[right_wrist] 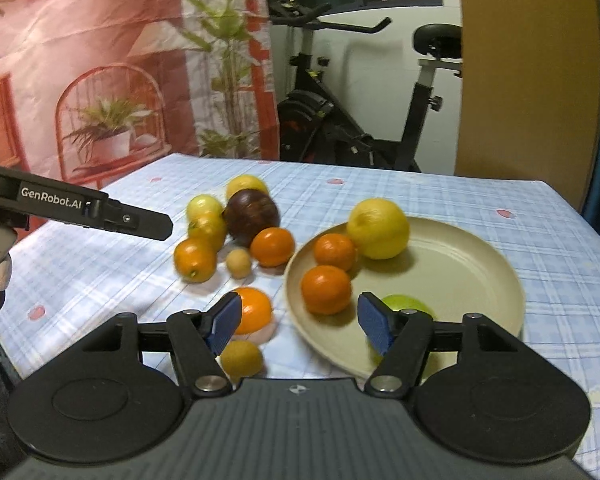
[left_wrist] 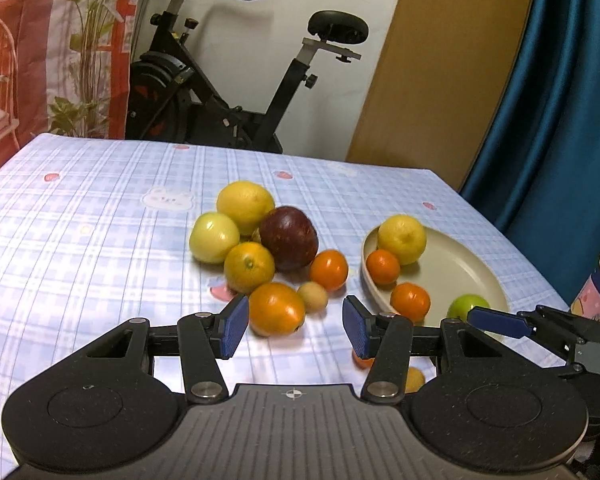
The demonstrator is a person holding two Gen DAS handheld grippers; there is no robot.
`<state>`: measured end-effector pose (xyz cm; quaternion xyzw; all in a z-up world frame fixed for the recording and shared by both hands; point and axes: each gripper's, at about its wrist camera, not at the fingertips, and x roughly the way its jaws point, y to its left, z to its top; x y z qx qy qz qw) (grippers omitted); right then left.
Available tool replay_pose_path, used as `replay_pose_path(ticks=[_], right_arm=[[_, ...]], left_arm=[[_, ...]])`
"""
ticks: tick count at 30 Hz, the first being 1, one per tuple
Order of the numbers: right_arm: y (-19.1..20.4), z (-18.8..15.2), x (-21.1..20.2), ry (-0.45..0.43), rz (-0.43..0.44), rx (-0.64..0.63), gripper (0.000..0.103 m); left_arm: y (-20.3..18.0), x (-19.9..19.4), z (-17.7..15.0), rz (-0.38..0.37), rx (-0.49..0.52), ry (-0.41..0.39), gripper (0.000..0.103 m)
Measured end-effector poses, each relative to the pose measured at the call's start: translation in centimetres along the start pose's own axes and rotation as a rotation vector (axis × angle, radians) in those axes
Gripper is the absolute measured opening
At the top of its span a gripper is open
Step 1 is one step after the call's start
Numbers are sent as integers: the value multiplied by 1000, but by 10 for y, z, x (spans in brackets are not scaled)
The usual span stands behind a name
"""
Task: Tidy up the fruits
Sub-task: 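Lower the green apple onto the plate and open the right gripper, then move the right gripper to the small yellow-brown fruit and grasp it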
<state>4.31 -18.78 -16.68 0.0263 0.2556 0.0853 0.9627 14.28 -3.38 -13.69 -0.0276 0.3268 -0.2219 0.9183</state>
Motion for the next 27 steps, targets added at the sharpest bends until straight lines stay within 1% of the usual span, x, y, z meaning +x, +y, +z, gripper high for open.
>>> replay_pose_path(ticks=[4, 8, 10, 16, 19, 22, 27], right_arm=[[9, -2, 3, 18, 39, -32, 57], [18, -7, 10, 47, 84, -65, 50], [20, -9, 14, 64, 99, -69, 44], [18, -15, 24, 100, 121, -57, 36], [17, -17, 28, 115, 121, -51, 36], [16, -19, 30, 134, 126, -44, 32], [15, -19, 28, 123, 132, -39, 31]], left_arm=[[5, 0, -4, 3, -9, 2, 53], [4, 1, -6, 4, -5, 0, 53], [3, 2, -7, 3, 1, -2, 53], [4, 4, -10, 4, 11, 3, 53], [5, 6, -11, 7, 5, 7, 52], [6, 7, -11, 10, 2, 9, 52], [4, 5, -11, 14, 10, 4, 52]])
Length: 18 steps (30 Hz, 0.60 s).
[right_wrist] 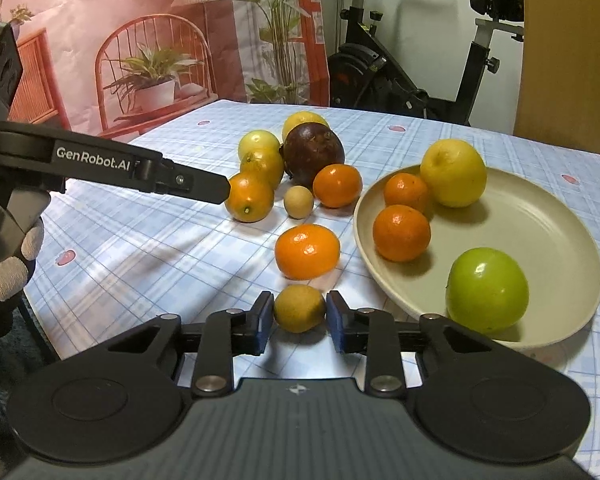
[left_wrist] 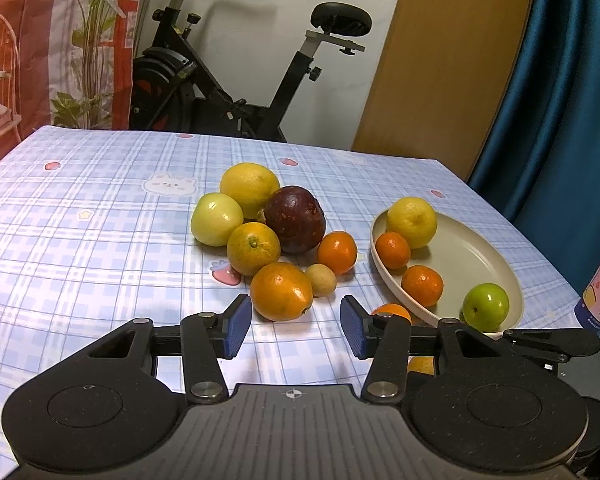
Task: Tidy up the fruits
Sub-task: 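Move the right gripper to the small yellow-brown fruit and grasp it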
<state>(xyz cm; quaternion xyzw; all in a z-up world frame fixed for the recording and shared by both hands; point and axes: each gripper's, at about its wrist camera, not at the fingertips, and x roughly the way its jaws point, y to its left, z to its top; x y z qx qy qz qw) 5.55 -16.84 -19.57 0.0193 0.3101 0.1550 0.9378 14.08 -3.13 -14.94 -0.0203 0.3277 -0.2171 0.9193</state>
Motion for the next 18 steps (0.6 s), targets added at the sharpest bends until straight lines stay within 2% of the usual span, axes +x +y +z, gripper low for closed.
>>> replay_pose_path(ticks=[18], right_arm=[[-6, 4, -19, -107, -16, 34, 31]], left_arm=[[-6, -2, 4, -6, 21, -37, 52]])
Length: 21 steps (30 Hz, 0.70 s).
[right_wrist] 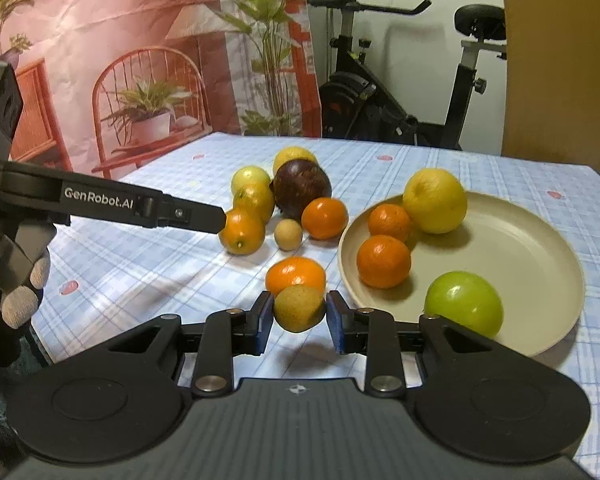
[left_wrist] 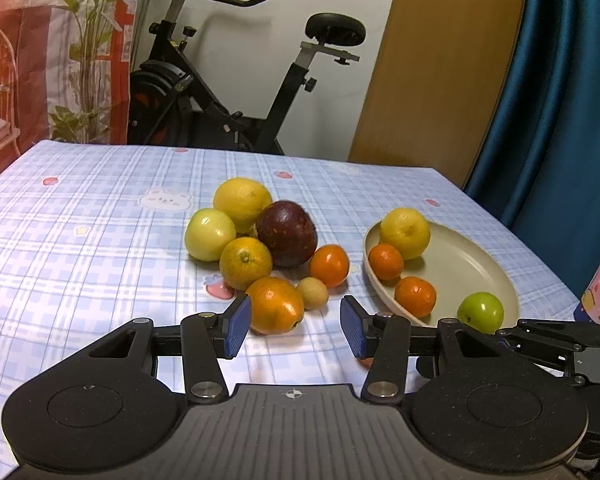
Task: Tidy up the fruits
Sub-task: 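Move the right gripper to the small yellow-brown fruit and grasp it, then carry the small yellow-brown fruit over the plate with the right gripper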
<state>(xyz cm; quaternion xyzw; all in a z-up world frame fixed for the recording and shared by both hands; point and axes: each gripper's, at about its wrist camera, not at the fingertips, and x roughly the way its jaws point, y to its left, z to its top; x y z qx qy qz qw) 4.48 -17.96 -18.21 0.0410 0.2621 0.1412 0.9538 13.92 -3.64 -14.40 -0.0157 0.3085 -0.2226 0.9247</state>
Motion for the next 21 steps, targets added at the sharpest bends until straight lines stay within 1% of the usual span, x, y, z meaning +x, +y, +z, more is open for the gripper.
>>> replay_pose_path(ticks=[8, 13, 14, 15, 18, 20, 21], right_arm=[[-10, 7, -7, -57, -32, 25, 31], [-19, 8, -10, -87, -52, 53, 31], [-21, 8, -11, -90, -55, 62, 31], [-23, 8, -12, -93, -57, 70, 31], [-27, 7, -14, -102, -63, 84, 31], [-29, 6, -15, -110, -65, 92, 31], [-30, 6, -16, -112, -65, 96, 31]], left_arm=[[-10, 3, 21, -15, 66, -50, 52], [-17, 14, 29, -23, 106, -37, 51], [-17, 16, 29, -26, 111, -30, 50], [-17, 19, 29, -31, 115, -18, 44], [-19, 28, 29, -39, 136, 14, 42], [-21, 32, 28, -44, 158, 27, 35], [-22, 35, 28, -46, 167, 38, 34]])
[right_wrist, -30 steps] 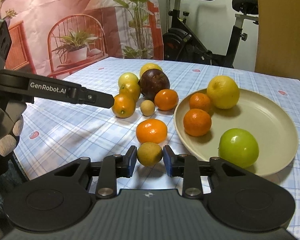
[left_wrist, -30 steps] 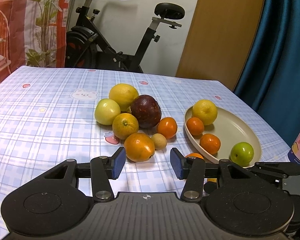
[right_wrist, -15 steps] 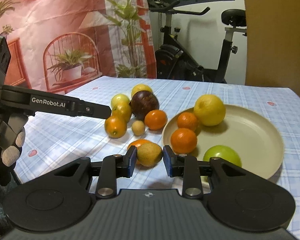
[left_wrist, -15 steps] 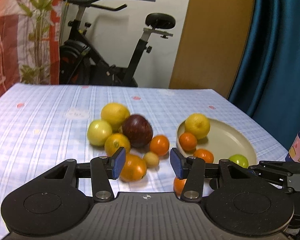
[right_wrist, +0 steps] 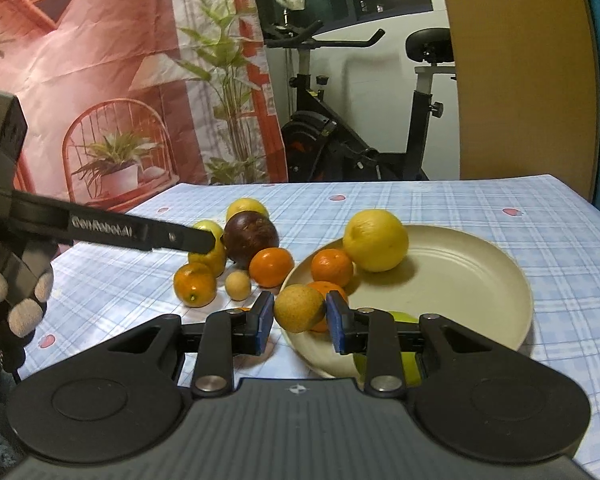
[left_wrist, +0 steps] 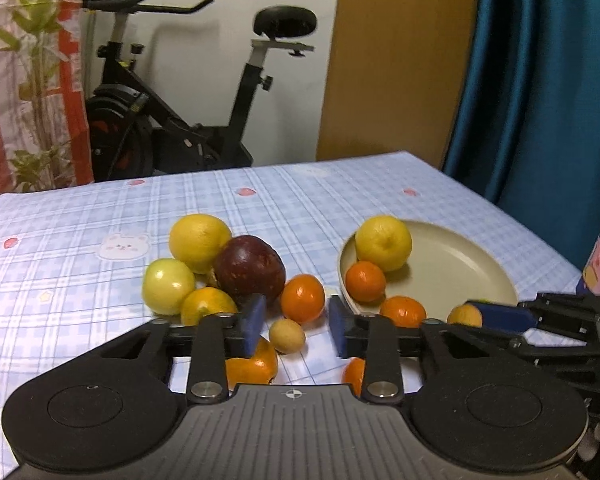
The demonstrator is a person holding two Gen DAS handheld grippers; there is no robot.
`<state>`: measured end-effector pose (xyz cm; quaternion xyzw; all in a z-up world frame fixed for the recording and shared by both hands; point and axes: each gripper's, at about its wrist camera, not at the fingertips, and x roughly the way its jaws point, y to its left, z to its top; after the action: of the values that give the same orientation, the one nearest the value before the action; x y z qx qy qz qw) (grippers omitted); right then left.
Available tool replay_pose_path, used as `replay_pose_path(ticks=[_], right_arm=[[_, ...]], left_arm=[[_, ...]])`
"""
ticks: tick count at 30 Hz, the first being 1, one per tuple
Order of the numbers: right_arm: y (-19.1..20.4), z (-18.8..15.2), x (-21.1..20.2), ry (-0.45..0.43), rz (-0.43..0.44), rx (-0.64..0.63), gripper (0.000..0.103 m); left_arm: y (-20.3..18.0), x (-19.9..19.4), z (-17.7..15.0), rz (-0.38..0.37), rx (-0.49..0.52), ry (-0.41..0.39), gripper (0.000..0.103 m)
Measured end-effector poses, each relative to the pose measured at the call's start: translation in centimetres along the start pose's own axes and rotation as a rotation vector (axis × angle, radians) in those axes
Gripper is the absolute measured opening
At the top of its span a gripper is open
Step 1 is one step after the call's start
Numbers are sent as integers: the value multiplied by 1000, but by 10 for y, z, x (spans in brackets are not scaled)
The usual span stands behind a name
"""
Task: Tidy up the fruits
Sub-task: 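Carry the small yellow-brown fruit over the plate with the right gripper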
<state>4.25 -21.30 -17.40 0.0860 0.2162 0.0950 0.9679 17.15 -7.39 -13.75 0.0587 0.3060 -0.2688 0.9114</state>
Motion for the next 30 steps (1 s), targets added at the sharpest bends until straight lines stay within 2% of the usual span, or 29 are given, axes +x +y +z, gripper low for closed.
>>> replay_pose_path(ticks=[5, 10, 18, 30], right_arm=[[-4, 0, 1, -2, 3, 19, 31], [-7, -1, -1, -4, 8, 32, 31], [-10, -2, -2, -1, 11, 50, 31], [-11, -2, -2, 0, 6, 61, 31]], left_arm=[[-2, 17, 2, 5, 27, 50, 32], [-4, 34, 2, 44, 63, 119, 27], [-15, 53, 6, 75, 175, 206, 28], [-16, 49, 4, 80, 192, 188, 28]])
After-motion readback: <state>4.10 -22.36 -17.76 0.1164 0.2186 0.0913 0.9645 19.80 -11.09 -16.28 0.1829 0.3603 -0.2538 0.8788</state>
